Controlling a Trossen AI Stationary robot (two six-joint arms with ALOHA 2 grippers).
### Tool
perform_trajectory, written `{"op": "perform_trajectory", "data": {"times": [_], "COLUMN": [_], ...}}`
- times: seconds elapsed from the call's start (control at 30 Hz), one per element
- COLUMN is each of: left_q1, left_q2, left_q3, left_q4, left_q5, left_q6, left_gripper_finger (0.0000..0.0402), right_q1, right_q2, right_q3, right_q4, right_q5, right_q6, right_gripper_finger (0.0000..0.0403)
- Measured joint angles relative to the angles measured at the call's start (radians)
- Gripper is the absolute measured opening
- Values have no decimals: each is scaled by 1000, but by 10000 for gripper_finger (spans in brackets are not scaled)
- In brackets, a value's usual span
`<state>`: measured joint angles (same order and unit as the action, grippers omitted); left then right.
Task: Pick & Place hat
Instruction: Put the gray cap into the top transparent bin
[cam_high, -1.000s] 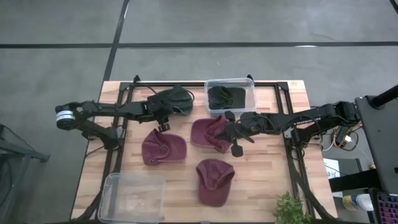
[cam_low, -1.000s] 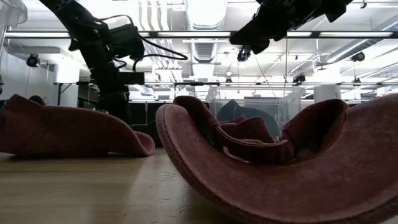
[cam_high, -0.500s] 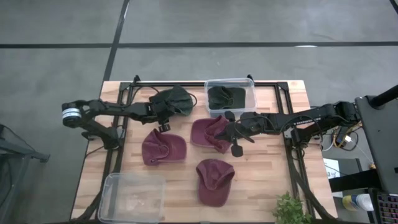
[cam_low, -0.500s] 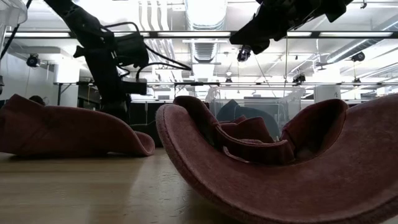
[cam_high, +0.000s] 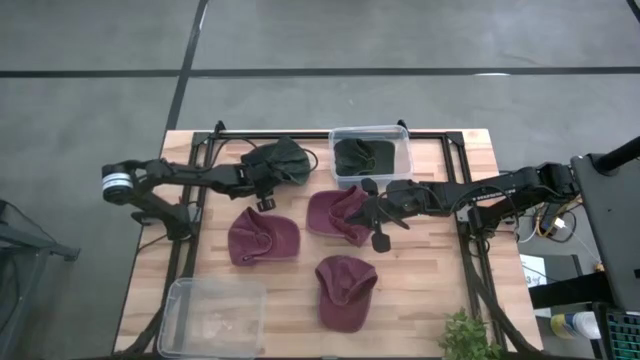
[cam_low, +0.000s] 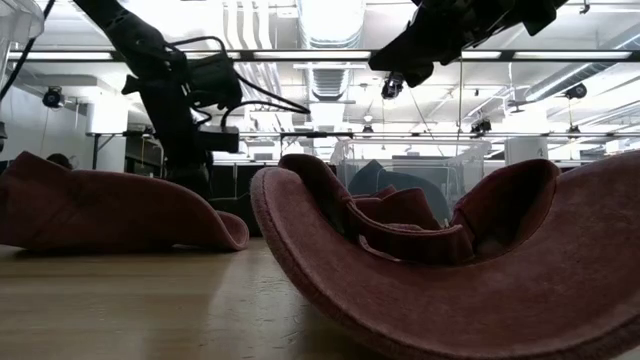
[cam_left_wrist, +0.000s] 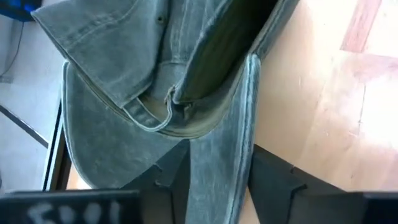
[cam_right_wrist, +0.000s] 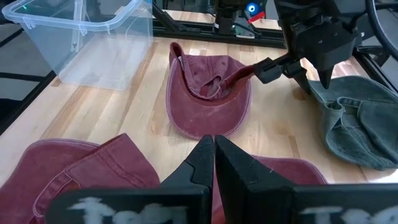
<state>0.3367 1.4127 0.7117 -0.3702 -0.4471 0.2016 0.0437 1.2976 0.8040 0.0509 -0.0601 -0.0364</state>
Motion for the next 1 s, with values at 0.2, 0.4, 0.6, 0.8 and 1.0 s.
{"op": "perform_trajectory", "data": {"times": [0.2,0.4,0.6,0.8,1.0], "left_q1": [0,-1,-7,-10,-11], "left_q2": [10,-21,-69,-146,-255], "left_q3": [0,23,85,129,164], "left_q4": [1,-37,-122,-162,-163], "left_q5": [-6,-22,-14,-7,90], "left_q6": [-2,-16,-45,-66,-141], "left_gripper_finger": [21,7,7,7,7], "right_q1": [0,0,0,0,0], "right_q2": [0,0,0,0,0], "right_q3": [0,0,0,0,0], "right_q4": [5,12,13,14,15], "right_q5": [0,1,2,2,3], "right_q6": [4,4,2,0,0], "right_gripper_finger": [9,9,9,9,9]}}
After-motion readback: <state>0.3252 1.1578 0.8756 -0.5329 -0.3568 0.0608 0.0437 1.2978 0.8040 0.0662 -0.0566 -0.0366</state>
